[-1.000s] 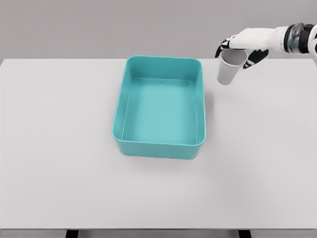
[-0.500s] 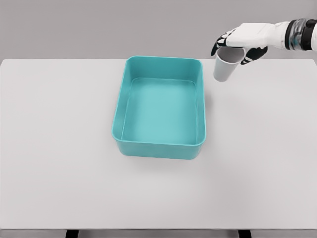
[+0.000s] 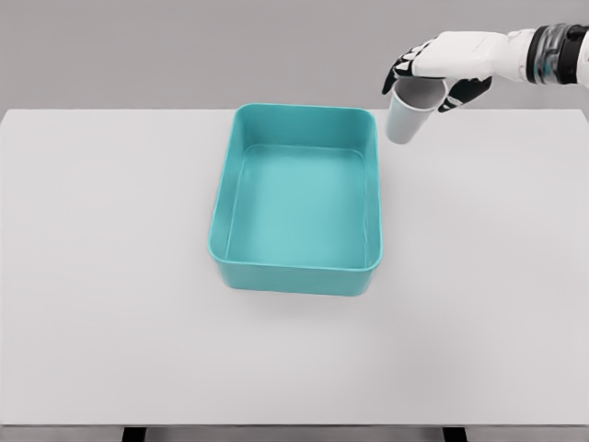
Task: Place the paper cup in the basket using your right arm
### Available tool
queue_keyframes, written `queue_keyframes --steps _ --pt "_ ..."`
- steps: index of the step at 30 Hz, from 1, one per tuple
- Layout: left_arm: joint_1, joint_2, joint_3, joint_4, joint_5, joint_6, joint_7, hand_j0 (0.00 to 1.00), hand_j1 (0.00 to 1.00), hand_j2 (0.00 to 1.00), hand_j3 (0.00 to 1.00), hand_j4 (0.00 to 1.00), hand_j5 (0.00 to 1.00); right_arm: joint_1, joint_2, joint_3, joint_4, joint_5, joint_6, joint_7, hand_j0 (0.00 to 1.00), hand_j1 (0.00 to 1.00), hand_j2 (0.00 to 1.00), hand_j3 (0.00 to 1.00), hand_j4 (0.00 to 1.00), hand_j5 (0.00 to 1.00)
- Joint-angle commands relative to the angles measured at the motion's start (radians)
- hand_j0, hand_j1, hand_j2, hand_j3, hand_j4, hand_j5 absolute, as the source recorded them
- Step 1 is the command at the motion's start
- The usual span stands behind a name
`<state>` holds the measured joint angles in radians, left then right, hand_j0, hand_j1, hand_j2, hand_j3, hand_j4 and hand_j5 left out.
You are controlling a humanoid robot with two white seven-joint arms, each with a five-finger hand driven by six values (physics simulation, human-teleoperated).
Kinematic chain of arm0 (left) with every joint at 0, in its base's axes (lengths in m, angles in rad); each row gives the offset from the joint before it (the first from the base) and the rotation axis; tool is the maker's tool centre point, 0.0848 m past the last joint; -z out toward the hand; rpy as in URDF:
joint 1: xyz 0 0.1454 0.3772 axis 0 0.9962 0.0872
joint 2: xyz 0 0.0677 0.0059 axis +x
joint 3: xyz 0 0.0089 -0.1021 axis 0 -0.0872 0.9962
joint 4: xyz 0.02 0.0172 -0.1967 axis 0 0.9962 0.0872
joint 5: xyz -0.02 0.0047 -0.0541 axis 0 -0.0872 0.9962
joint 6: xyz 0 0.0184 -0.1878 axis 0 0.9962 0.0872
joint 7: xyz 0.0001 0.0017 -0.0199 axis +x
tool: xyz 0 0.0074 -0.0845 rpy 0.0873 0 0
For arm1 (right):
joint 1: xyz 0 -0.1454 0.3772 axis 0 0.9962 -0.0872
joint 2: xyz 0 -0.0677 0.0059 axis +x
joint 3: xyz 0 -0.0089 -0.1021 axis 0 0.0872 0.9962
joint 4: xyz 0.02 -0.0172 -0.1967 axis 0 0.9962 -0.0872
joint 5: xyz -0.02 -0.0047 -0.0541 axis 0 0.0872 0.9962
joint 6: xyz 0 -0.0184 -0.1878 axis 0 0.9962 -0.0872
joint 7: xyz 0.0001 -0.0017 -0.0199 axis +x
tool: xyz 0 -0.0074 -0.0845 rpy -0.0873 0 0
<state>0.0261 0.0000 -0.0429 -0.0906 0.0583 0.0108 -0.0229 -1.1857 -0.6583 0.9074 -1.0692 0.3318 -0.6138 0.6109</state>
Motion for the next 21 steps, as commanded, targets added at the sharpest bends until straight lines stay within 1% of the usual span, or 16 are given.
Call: queue_keyframes --steps 1,11,15,19,21 --pt "0.0 0.0 0.0 0.0 0.0 0.0 0.0 1.0 1.0 1.0 1.0 1.0 1.0 -0.005 -0.001 -0.001 -0.011 -0.014 0.003 0.0 0.72 0.72 0.72 0.72 0.72 0.72" --pt "0.0 0.0 0.0 0.0 0.0 0.0 0.0 1.0 1.0 1.0 1.0 1.0 1.0 -0.012 0.014 -0.002 -0.014 -0.02 0.003 0.0 0.72 0.72 0.72 0.72 0.72 0.72" --pt "0.0 0.0 0.0 0.0 0.0 0.0 0.0 1.0 1.0 1.0 1.0 1.0 1.0 -0.014 0.043 -0.002 -0.014 -0.02 0.003 0.0 0.72 0.72 0.72 0.72 0.72 0.72" --pt "0.0 0.0 0.0 0.0 0.0 0.0 0.0 1.0 1.0 1.0 1.0 1.0 1.0 -0.017 0.055 -0.007 -0.014 -0.02 0.003 0.0 0.72 0.72 0.72 0.72 0.72 0.72" --pt "0.0 0.0 0.0 0.0 0.0 0.0 0.0 1.0 1.0 1.0 1.0 1.0 1.0 -0.018 0.075 -0.007 -0.014 -0.02 0.003 0.0 0.72 0.72 0.72 0.72 0.72 0.72"
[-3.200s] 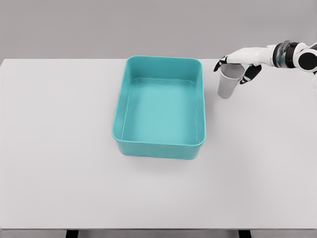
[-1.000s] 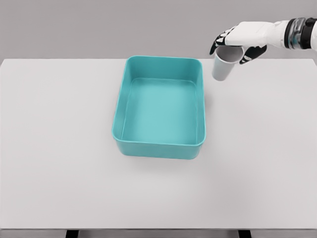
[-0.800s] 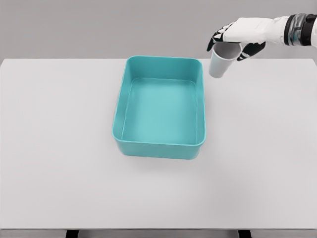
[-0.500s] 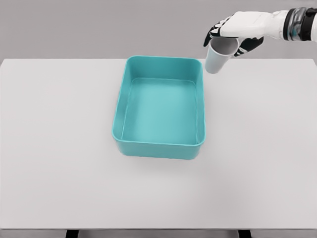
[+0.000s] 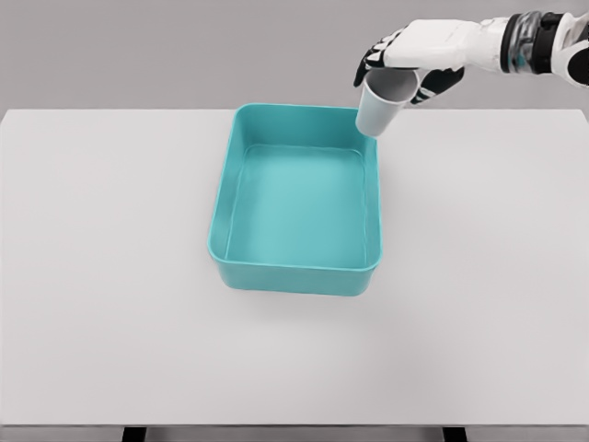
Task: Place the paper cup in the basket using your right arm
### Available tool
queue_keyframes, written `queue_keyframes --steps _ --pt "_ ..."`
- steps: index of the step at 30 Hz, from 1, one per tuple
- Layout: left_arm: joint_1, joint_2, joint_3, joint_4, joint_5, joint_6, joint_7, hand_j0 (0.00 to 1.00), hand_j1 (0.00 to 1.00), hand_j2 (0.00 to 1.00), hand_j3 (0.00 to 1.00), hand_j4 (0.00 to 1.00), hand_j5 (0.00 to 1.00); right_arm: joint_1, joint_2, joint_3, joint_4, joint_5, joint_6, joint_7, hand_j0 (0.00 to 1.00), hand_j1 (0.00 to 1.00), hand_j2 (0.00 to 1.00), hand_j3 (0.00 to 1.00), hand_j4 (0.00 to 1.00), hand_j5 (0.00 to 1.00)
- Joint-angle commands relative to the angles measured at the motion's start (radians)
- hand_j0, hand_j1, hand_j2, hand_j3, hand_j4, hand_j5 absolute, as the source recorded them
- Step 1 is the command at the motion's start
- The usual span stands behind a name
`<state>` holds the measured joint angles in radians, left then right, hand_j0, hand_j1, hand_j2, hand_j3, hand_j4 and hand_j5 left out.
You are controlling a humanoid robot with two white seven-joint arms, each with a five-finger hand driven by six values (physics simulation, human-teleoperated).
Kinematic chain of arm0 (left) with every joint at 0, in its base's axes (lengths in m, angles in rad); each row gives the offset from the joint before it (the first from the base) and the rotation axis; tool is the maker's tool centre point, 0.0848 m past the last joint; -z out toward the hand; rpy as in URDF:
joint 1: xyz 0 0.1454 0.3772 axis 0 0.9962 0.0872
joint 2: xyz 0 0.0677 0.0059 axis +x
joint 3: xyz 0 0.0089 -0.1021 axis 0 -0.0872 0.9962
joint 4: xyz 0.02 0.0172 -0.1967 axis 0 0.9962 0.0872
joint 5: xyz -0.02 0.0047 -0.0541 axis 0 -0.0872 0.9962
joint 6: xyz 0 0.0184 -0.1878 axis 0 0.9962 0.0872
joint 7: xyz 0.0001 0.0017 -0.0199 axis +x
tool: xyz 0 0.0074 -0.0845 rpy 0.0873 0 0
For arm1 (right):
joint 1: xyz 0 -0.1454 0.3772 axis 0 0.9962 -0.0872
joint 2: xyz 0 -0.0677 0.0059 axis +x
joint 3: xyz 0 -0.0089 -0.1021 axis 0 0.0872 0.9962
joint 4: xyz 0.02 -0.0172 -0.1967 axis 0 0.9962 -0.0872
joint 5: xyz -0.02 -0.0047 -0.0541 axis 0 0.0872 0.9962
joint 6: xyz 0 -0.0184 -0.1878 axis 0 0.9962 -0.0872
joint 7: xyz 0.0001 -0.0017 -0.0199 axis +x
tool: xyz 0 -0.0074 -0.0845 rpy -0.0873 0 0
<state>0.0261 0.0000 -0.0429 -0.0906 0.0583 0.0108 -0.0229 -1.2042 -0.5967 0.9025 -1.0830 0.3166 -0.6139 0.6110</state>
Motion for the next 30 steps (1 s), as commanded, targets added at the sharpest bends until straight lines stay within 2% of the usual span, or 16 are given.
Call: queue_keyframes --steps 1,12,18,23,26,30 --pt "0.0 0.0 0.0 0.0 0.0 0.0 0.0 1.0 1.0 1.0 1.0 1.0 1.0 0.0 0.014 -0.002 0.0 -0.005 0.003 0.0 0.72 0.72 0.72 0.72 0.72 0.72" --pt "0.0 0.0 0.001 0.0 0.0 0.0 0.0 1.0 1.0 1.0 1.0 1.0 1.0 0.006 0.092 0.004 0.012 -0.005 0.003 0.0 0.72 0.72 0.72 0.72 0.72 0.72" --pt "0.0 0.0 0.0 0.0 0.0 0.0 0.0 1.0 1.0 1.0 1.0 1.0 1.0 0.012 0.112 0.022 0.012 -0.005 0.003 0.0 0.72 0.72 0.72 0.72 0.72 0.72" --pt "0.0 0.0 0.0 0.0 0.0 0.0 0.0 1.0 1.0 1.0 1.0 1.0 1.0 0.021 0.16 0.032 0.058 -0.001 0.003 0.0 0.72 0.72 0.72 0.72 0.72 0.72" --pt "0.0 0.0 0.0 0.0 0.0 0.0 0.0 1.0 1.0 1.0 1.0 1.0 1.0 0.023 0.161 0.049 0.06 0.001 0.003 0.0 0.72 0.72 0.72 0.72 0.72 0.72" --pt "0.0 0.0 0.0 0.0 0.0 0.0 0.0 1.0 1.0 1.0 1.0 1.0 1.0 0.023 0.212 0.082 0.106 0.006 0.003 0.0 0.72 0.72 0.72 0.72 0.72 0.72"
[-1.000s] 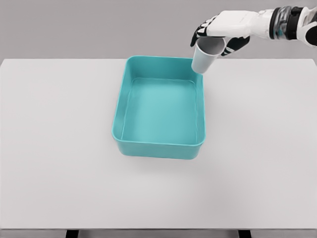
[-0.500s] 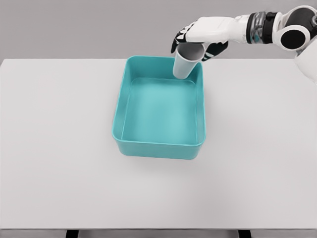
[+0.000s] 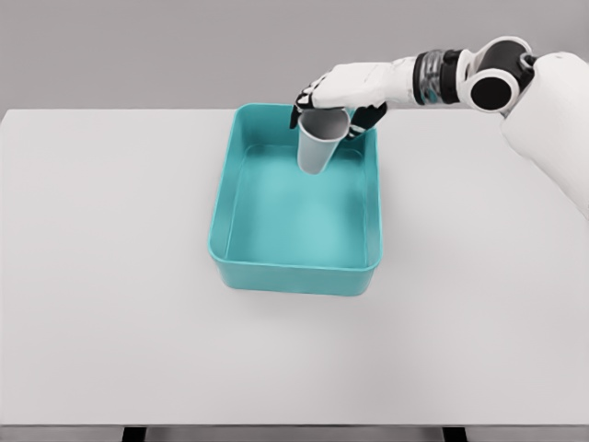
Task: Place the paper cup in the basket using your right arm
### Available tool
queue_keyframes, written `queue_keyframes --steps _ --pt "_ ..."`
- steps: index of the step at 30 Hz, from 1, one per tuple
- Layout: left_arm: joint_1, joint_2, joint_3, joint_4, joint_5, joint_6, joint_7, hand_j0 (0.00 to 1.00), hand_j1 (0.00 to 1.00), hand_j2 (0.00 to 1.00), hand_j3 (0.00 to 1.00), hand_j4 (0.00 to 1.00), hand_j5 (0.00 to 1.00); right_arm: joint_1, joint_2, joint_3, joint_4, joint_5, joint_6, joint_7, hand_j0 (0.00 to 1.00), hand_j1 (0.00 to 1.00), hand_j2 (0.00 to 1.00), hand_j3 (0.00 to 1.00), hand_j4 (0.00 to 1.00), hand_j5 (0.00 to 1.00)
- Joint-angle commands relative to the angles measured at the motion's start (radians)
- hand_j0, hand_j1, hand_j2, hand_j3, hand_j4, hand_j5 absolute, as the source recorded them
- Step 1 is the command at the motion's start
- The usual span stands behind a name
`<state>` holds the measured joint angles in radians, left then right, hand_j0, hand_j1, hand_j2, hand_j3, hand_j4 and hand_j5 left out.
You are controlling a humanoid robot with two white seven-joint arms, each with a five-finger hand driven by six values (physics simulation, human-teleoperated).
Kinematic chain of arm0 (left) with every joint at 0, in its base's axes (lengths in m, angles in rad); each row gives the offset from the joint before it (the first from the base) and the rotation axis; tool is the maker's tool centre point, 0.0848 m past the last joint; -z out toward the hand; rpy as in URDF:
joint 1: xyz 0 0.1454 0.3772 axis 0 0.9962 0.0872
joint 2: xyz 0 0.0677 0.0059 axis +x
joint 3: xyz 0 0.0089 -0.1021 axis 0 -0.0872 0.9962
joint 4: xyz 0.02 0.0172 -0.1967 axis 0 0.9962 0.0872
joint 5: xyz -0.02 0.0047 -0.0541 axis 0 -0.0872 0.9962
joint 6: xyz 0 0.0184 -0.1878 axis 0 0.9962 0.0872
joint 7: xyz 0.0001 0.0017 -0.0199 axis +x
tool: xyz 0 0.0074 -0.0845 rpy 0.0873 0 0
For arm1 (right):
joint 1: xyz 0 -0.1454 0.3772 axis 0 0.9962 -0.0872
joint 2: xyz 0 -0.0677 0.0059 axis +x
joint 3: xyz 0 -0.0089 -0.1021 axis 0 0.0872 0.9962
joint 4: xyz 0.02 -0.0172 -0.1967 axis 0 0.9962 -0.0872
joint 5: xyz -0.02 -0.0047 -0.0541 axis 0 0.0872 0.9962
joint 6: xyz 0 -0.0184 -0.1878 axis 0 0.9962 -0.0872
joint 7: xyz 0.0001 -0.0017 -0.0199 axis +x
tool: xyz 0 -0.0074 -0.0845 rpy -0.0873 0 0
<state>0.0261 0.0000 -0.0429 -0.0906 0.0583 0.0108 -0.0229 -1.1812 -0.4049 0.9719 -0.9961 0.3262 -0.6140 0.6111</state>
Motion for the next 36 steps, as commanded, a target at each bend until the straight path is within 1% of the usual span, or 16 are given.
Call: queue_keyframes --steps 1,4,8,18,22,23,24,25,28,35,36 --pt "0.0 0.0 0.0 0.0 0.0 0.0 0.0 1.0 1.0 1.0 1.0 1.0 1.0 0.0 0.023 0.014 0.02 -0.003 0.003 0.0 0.72 0.72 0.72 0.72 0.72 0.72" --pt "0.0 0.0 0.0 0.0 0.0 0.0 0.0 1.0 1.0 1.0 1.0 1.0 1.0 0.002 0.026 0.027 0.024 -0.003 0.003 0.0 0.72 0.72 0.72 0.72 0.72 0.72" --pt "0.0 0.0 0.0 0.0 0.0 0.0 0.0 1.0 1.0 1.0 1.0 1.0 1.0 0.005 0.052 0.041 0.059 0.0 0.003 0.0 0.72 0.72 0.72 0.72 0.72 0.72" --pt "0.0 0.0 0.0 0.0 0.0 0.0 0.0 1.0 1.0 1.0 1.0 1.0 1.0 0.005 0.054 0.056 0.063 0.001 0.003 0.0 0.73 0.73 0.73 0.73 0.73 0.73" --pt "0.0 0.0 0.0 0.0 0.0 0.0 0.0 1.0 1.0 1.0 1.0 1.0 1.0 0.005 0.054 0.054 0.062 0.001 0.003 0.0 0.77 0.77 0.77 0.77 0.77 0.77" --pt "0.0 0.0 0.0 0.0 0.0 0.0 0.0 1.0 1.0 1.0 1.0 1.0 1.0 0.005 0.052 0.054 0.06 0.001 0.003 0.0 0.8 0.8 0.8 0.8 0.8 0.8" --pt "0.0 0.0 0.0 0.0 0.0 0.0 0.0 1.0 1.0 1.0 1.0 1.0 1.0 0.005 0.054 0.054 0.059 0.001 0.003 0.0 0.81 0.81 0.81 0.81 0.81 0.81" --pt "0.0 0.0 0.0 0.0 0.0 0.0 0.0 1.0 1.0 1.0 1.0 1.0 1.0 0.005 0.054 0.054 0.059 0.001 0.003 0.0 0.86 0.86 0.86 0.86 0.86 0.86" --pt "0.0 0.0 0.0 0.0 0.0 0.0 0.0 1.0 1.0 1.0 1.0 1.0 1.0 0.005 0.054 0.054 0.054 0.001 0.003 0.0 0.9 0.9 0.9 0.9 0.9 0.9" --pt "0.0 0.0 0.0 0.0 0.0 0.0 0.0 1.0 1.0 1.0 1.0 1.0 1.0 0.009 0.052 0.054 0.051 0.001 0.003 0.0 0.92 0.92 0.92 0.92 0.92 0.92" --pt "0.0 0.0 0.001 0.0 0.0 0.0 0.0 1.0 1.0 1.0 1.0 1.0 1.0 0.008 0.052 0.054 0.05 0.001 0.003 0.0 0.94 0.94 0.94 0.94 0.94 0.94"
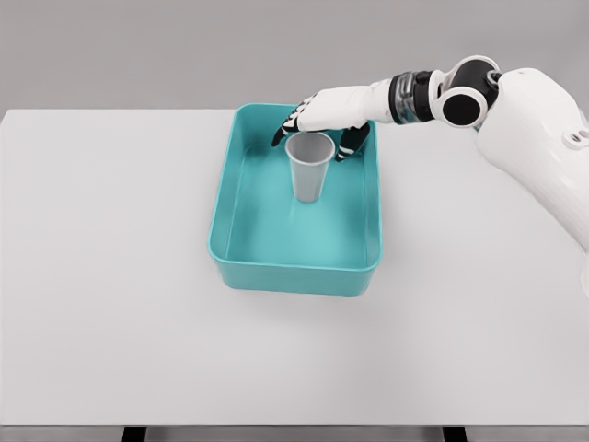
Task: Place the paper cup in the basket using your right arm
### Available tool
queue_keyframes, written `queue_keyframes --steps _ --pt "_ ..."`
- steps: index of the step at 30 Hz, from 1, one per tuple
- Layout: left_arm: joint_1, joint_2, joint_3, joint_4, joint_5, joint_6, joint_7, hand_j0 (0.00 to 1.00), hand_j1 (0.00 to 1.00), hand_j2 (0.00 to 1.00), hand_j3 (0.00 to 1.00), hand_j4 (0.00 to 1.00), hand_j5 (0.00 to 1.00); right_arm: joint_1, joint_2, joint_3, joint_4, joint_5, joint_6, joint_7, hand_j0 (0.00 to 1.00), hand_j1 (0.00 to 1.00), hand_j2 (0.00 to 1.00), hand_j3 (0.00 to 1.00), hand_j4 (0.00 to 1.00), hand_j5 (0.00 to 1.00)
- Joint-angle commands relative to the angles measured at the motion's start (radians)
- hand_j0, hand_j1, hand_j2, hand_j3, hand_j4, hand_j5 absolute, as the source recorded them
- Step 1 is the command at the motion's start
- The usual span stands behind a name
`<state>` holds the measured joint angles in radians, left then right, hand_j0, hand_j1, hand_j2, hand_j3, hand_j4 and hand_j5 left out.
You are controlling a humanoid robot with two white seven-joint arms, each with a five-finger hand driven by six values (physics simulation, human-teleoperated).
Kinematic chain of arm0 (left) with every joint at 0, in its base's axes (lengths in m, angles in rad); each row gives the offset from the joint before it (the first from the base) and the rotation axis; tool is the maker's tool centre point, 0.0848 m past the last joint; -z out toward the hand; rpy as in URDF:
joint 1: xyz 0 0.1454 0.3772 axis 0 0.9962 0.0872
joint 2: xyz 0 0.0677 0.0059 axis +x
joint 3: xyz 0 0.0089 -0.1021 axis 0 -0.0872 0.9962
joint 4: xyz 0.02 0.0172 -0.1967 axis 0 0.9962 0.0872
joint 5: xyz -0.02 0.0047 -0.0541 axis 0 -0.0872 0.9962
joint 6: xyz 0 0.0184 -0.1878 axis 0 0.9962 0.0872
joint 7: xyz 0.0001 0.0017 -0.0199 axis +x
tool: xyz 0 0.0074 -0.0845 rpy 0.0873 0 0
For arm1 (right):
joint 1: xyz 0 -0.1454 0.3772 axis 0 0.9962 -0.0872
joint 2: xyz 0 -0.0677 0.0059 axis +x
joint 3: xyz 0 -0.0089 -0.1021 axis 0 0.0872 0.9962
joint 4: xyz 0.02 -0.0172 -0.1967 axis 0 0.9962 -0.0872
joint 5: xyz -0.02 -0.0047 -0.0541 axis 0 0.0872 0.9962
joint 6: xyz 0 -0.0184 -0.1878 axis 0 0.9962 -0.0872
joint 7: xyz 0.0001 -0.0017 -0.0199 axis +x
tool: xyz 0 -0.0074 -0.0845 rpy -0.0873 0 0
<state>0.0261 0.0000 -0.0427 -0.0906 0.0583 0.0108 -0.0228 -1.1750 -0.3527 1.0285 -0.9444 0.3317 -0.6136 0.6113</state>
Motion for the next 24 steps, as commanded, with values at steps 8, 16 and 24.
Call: queue_keyframes --steps 8,16,24 --pt "0.0 0.0 0.0 0.0 0.0 0.0 0.0 1.0 1.0 1.0 1.0 1.0 1.0 -0.005 -0.019 -0.002 -0.031 -0.005 0.003 0.0 0.95 0.95 0.95 0.95 0.95 0.95" --pt "0.0 0.0 0.0 0.0 0.0 0.0 0.0 1.0 1.0 1.0 1.0 1.0 1.0 0.005 -0.203 -0.113 -0.255 -0.022 0.003 0.0 0.95 0.95 0.95 0.95 0.95 0.95" --pt "0.0 0.0 0.0 0.0 0.0 0.0 0.0 1.0 1.0 1.0 1.0 1.0 1.0 0.258 -0.357 -0.416 -0.525 -0.145 0.003 0.0 0.94 0.94 0.94 0.94 0.94 0.94"
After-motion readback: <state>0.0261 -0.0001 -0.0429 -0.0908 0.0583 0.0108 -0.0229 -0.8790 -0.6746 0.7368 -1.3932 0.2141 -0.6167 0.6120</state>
